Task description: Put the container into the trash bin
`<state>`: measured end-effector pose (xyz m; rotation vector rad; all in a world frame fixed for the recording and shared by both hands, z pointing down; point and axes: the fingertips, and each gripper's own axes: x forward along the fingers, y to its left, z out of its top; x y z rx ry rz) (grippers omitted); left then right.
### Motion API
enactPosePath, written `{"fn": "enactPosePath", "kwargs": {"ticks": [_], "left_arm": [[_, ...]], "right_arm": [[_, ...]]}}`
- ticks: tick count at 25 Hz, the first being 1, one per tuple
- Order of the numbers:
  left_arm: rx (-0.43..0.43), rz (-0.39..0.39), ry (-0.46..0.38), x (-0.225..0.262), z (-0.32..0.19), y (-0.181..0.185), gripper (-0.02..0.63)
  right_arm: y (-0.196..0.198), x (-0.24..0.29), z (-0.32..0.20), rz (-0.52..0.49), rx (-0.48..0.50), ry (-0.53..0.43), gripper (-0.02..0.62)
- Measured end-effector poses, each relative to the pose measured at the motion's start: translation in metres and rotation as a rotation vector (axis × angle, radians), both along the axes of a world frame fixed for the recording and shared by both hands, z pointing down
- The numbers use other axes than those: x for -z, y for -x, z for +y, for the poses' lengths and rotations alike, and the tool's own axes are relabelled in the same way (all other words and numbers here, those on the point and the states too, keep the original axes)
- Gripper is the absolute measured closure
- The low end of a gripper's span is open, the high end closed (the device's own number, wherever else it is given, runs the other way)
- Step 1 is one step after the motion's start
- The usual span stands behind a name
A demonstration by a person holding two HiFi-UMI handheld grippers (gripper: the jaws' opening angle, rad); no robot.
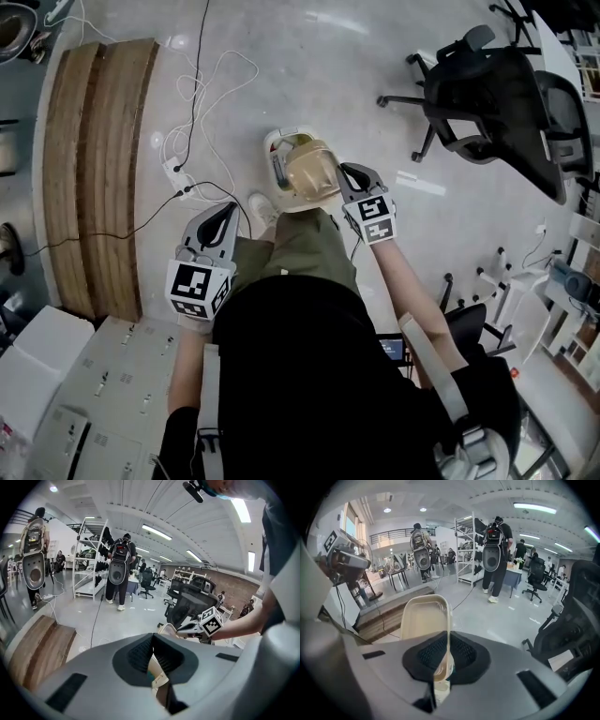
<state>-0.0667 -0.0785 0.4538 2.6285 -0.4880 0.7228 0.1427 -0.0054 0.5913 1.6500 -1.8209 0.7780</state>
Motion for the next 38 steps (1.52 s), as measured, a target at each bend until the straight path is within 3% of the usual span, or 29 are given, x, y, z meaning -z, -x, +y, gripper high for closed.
{"fn": "enactPosePath", "kwargs": {"ticks": [7,16,28,38], "left_arm": [[0.003,-0.031,0.039,-0.022,0.005,0.003,0.597],[0.069,-0.073,0.095,-0.052,0.003,0.014,0.597],[0.209,-0.131,0.183,-0.086,0.014,0.028,0.597],[0.330,-0.179,0.241,-0.110,0.037,0.051,0.597]], "right_arm": [[0.002,-0.051,-0.001,-0.025,0.002,0.087,0.563],[0.006,-0.118,-0.015,-0.045,0.055,0.203,0.563],[0.006,-0.198,-0.035,-0.055,0.167,0.355,0.563],[0.009,-0.261,-0.043,-0.059,0.203,0.460,0.563]]}}
